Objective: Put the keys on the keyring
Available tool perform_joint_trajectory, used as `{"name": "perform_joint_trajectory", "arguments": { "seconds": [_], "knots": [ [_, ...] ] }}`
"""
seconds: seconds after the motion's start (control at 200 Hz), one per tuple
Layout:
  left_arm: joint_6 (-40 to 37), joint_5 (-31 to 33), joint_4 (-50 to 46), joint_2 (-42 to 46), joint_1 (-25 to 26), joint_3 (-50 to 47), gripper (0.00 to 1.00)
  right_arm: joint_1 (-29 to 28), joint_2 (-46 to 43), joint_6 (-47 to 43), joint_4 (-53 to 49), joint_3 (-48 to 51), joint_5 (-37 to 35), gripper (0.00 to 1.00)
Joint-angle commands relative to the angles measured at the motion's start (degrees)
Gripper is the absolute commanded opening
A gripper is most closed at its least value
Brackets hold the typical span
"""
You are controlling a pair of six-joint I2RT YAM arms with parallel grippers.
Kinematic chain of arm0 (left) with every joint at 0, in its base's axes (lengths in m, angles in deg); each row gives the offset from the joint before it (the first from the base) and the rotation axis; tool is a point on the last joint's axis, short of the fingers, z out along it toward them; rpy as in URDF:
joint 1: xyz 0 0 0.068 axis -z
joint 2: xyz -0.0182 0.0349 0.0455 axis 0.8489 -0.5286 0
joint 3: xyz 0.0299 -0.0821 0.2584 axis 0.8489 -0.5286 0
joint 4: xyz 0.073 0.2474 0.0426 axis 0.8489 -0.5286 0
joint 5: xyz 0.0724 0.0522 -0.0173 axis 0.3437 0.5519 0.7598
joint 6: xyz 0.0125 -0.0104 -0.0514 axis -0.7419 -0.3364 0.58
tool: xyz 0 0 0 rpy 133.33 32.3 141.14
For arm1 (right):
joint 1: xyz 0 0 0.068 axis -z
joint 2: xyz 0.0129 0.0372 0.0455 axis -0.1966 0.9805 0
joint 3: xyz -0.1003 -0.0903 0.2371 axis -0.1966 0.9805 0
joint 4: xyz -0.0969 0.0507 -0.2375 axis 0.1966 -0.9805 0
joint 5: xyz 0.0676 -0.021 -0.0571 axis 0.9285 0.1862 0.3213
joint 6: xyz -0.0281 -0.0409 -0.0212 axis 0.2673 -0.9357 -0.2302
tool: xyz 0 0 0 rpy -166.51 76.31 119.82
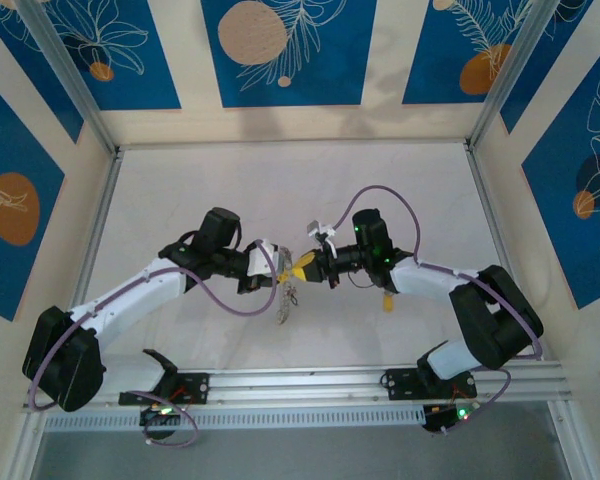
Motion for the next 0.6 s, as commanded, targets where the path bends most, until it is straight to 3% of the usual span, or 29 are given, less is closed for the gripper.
{"name": "perform_joint_trajectory", "arguments": {
  "seconds": [0.0,0.37,0.53,0.595],
  "knots": [
    [-3.90,-1.22,-2.29,-0.61,1.38,1.70,0.00,-0.40,-2.06,-0.91,-1.32,-2.94,-3.85,0.00],
    [-5.59,1.16,-2.22,-1.47,3.12,2.21,0.00,-1.51,-1.41,-6.07,-10.47,-7.86,-8.55,0.03],
    [-5.94,1.61,-2.23,-1.87,3.44,2.49,0.00,-1.73,0.37,-6.43,-9.63,-8.51,-7.93,0.10],
    [-5.94,1.80,-2.09,-2.00,3.49,2.53,0.00,-1.78,0.87,-6.48,-9.45,-8.59,-8.31,0.17]
  ]
}}
